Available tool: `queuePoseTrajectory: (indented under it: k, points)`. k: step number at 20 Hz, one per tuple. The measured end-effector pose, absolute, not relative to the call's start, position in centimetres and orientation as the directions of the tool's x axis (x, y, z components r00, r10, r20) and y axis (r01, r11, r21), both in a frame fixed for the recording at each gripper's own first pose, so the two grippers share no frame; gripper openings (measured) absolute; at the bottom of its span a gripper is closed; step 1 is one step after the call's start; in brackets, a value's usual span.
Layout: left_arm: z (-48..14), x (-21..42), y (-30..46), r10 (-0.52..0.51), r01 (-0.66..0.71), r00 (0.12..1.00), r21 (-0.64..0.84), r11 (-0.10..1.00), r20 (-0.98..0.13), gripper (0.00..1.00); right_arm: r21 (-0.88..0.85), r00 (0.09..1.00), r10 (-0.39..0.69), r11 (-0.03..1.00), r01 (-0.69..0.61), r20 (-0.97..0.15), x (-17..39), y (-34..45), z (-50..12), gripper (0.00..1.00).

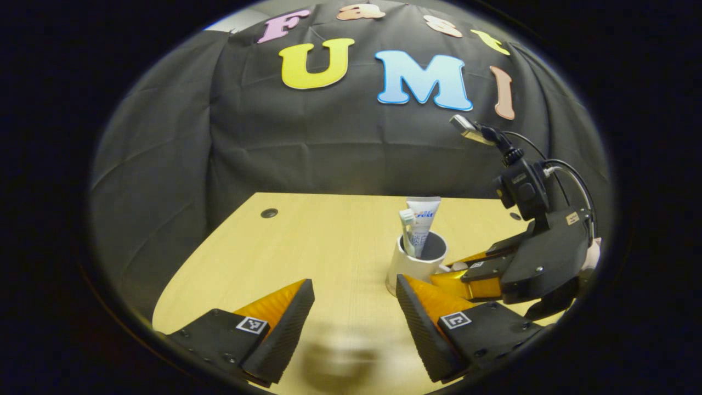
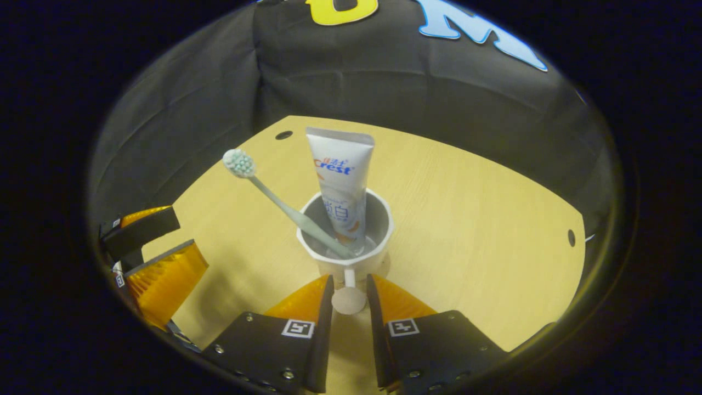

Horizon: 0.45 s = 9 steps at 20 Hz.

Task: Put the toothbrush and toothpaste on the desktop into the cup, then pick up the cup and place it on the coaster on the desktop.

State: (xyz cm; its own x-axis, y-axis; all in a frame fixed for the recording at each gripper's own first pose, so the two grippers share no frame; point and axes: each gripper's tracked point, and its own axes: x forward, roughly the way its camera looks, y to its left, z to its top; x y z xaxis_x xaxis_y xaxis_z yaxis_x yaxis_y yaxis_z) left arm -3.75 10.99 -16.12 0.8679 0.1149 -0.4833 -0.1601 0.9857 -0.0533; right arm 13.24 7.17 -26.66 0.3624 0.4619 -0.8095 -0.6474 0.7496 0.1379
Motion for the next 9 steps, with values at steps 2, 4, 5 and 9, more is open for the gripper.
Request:
queuePoseTrajectory:
  k: [2,4,5,9]
  points:
    - [-15.5,-3.5,10.5,0.106,-0.148,0.874,-0.052,0.988,-0.475,0.98,0.148,0.371,0.474,0.752,-0.642,-0.799,12.5,6.6,-25.5,0.34]
    - [-14.4,-3.2,9.9,0.094,-0.131,0.884,-0.050,0.990,-0.457,0.98,0.157,0.391,0.486,0.760,-0.631,-0.782,12.0,5.3,-24.2,0.34]
    - [-13.7,-3.1,9.5,0.085,-0.121,0.891,-0.053,0.991,-0.445,0.98,0.164,0.403,0.493,0.765,-0.622,-0.771,11.7,4.6,-23.4,0.34]
    - [-10.4,-2.2,7.5,0.050,-0.073,0.918,-0.046,0.996,-0.393,0.98,0.121,0.514,0.470,0.811,-0.572,-0.718,12.1,1.6,-19.6,0.34]
